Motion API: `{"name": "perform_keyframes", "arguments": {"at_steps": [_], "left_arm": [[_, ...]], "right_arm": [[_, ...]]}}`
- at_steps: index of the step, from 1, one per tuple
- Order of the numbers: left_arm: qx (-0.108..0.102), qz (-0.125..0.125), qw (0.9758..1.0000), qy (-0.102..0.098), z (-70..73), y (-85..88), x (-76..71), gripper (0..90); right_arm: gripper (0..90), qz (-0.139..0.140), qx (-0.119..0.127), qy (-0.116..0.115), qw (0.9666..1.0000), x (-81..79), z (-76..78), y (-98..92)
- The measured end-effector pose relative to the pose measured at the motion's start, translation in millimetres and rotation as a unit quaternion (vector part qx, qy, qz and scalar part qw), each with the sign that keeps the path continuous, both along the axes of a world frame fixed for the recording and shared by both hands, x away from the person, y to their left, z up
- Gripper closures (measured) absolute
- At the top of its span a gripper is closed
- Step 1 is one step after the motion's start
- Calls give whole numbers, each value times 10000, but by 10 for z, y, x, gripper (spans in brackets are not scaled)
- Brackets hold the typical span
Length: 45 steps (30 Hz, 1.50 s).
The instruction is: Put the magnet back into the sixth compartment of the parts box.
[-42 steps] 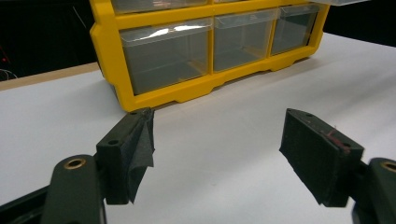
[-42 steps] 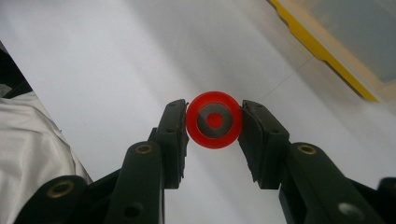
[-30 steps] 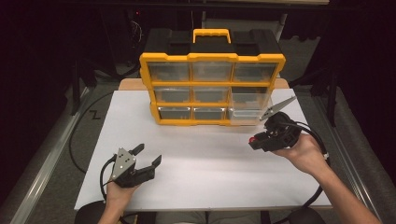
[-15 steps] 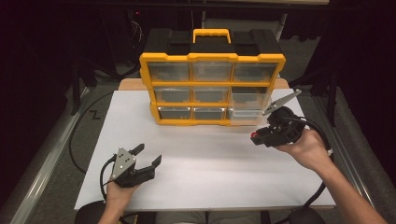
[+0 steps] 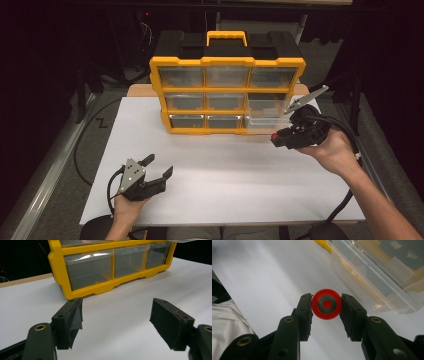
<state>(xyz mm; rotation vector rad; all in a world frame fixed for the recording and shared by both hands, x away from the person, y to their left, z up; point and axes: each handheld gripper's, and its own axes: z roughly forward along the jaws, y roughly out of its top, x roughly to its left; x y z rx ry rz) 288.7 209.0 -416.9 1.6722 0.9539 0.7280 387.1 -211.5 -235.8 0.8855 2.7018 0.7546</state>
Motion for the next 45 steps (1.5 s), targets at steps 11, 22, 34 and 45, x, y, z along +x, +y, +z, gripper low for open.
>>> {"name": "perform_keyframes", "arguments": {"at_steps": [11,22,34,45], "left_arm": [[6,-10,10000,-3,-1,-1,3,265],[0,-6,10000,-14,0,0,1,265],[11,-14,10000,-17,-1,-4,0,265],[8,-19,10000,-4,-1,-4,1,265]], "right_arm": [[643,-65,-17,-12,10000,85,120,38],[643,-140,-12,-56,9999,210,205,98],[643,-253,-6,-86,9996,330,254,152],[643,-371,-54,-122,9992,428,252,203]]}}
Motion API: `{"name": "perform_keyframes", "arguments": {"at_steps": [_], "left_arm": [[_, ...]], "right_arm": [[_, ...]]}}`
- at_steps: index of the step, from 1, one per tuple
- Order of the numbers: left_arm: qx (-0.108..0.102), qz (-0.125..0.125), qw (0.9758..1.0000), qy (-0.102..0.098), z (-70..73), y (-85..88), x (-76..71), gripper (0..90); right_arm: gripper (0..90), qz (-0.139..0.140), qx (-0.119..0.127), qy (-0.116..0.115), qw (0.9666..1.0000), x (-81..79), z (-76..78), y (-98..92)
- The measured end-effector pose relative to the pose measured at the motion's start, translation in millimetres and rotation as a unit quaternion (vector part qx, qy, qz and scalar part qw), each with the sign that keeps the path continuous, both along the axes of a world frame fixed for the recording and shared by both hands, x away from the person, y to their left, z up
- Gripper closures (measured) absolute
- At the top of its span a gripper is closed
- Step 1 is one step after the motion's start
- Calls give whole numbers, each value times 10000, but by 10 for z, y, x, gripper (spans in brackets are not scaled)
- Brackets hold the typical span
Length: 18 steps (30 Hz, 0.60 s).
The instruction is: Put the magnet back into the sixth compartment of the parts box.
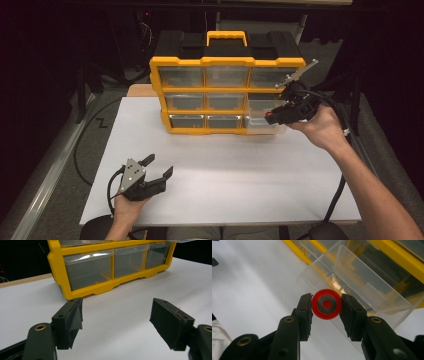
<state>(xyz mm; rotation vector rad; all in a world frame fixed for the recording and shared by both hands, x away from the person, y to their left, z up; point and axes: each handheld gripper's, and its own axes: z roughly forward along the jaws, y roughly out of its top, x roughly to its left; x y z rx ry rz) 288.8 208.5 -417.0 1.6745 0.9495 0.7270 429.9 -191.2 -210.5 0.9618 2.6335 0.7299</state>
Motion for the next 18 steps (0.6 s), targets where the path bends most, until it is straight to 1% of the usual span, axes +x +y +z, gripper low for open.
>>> {"name": "perform_keyframes", "arguments": {"at_steps": [7,10,13,14,15,18], "left_arm": [[-5,2,10000,6,0,0,0,266],[-53,18,10000,5,1,6,4,266],[-42,17,10000,7,0,4,3,266],[-20,11,10000,11,1,5,2,266],[-19,11,10000,10,1,3,2,266],[-40,17,10000,6,0,4,3,266]], "right_arm": [[642,-73,37,-31,10000,73,4,2],[642,-130,31,7,9999,111,0,11],[642,-161,27,24,9999,150,-11,14],[642,-215,27,42,9998,157,-15,18],[642,-191,22,25,9998,175,-21,17],[642,-263,15,51,9996,205,-36,23]]}}
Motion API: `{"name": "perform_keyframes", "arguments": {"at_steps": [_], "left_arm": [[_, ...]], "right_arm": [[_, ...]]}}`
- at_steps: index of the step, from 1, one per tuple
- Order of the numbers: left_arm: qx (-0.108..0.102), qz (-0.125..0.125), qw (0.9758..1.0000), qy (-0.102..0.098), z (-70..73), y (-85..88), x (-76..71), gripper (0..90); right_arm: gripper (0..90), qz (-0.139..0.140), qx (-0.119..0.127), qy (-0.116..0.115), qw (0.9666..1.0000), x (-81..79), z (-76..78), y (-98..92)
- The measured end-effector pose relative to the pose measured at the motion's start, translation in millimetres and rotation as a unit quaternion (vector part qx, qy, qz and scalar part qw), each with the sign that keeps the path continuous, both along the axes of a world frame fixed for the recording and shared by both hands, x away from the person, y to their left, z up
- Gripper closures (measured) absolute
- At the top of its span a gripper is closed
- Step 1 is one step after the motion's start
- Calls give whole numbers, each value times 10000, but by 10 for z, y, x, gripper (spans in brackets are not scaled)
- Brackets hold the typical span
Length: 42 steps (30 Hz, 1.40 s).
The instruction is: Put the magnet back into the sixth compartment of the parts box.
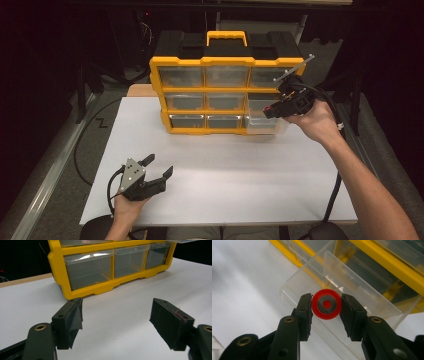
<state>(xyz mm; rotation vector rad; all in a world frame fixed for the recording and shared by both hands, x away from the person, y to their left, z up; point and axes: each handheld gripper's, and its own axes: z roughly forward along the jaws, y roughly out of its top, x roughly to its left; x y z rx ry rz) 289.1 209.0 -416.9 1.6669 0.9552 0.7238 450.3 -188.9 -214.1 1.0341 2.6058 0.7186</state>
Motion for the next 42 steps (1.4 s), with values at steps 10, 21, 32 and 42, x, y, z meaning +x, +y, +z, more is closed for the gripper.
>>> {"name": "perform_keyframes", "arguments": {"at_steps": [10,21,32,42], "left_arm": [[-12,4,10000,-2,1,3,0,266],[-15,1,10000,-5,1,3,0,266],[-14,-8,10000,-6,1,2,-1,267],[-16,-5,10000,-14,1,4,0,267]], "right_arm": [[640,-160,-61,22,9999,128,-58,16],[638,-323,-106,41,9994,214,-95,4],[589,-284,-210,47,9994,212,-116,53],[588,-223,-159,14,9996,176,-95,59]]}}
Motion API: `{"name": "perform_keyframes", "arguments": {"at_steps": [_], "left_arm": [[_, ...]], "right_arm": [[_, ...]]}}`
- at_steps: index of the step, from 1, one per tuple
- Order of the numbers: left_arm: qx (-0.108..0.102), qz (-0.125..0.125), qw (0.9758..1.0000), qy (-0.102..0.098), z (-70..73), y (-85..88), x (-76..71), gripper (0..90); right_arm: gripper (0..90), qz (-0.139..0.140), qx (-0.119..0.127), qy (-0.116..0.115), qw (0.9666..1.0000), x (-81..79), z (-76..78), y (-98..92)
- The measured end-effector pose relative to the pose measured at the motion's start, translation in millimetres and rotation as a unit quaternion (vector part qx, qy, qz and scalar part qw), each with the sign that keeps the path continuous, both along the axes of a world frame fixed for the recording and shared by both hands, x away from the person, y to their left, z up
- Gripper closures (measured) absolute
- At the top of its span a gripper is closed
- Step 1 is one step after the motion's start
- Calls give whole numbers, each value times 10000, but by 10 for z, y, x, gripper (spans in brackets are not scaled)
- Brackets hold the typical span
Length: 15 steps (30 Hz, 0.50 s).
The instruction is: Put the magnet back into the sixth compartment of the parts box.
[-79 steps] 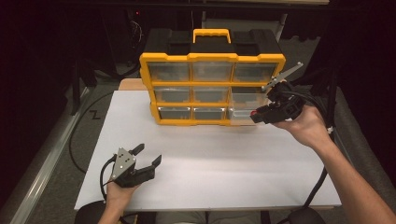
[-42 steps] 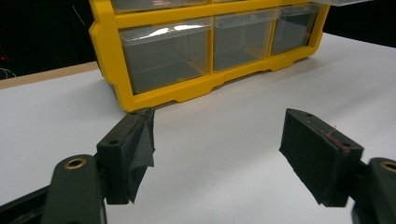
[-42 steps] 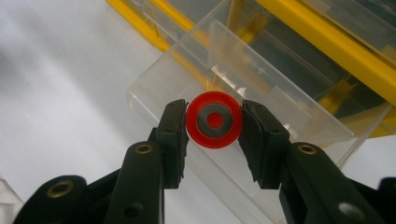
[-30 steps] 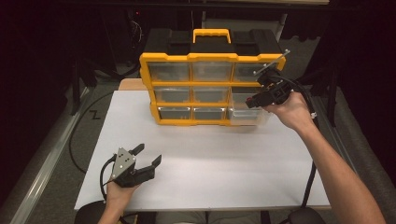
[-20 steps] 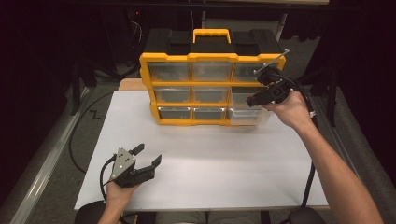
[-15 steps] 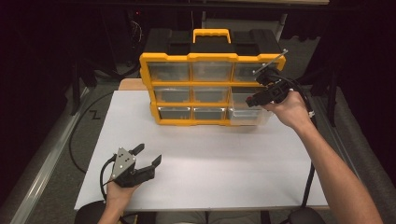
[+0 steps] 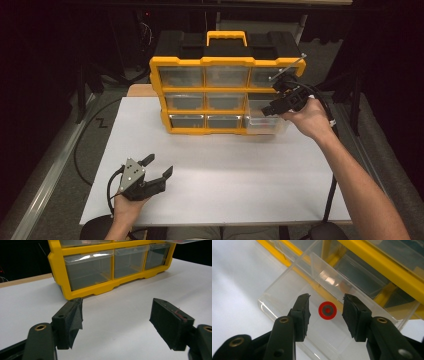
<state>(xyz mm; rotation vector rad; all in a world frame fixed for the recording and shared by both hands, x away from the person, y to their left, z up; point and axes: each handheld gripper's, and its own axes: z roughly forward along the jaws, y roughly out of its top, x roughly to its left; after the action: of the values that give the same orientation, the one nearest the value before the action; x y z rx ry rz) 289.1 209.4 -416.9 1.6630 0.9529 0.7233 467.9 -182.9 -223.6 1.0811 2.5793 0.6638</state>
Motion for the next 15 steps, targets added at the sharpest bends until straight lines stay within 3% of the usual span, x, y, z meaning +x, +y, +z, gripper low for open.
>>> {"name": "perform_keyframes", "arguments": {"at_steps": [15], "left_arm": [[7,-4,10000,-3,0,-1,-1,267]], "right_arm": [[595,129,82,-124,9998,-128,67,-38]]}}
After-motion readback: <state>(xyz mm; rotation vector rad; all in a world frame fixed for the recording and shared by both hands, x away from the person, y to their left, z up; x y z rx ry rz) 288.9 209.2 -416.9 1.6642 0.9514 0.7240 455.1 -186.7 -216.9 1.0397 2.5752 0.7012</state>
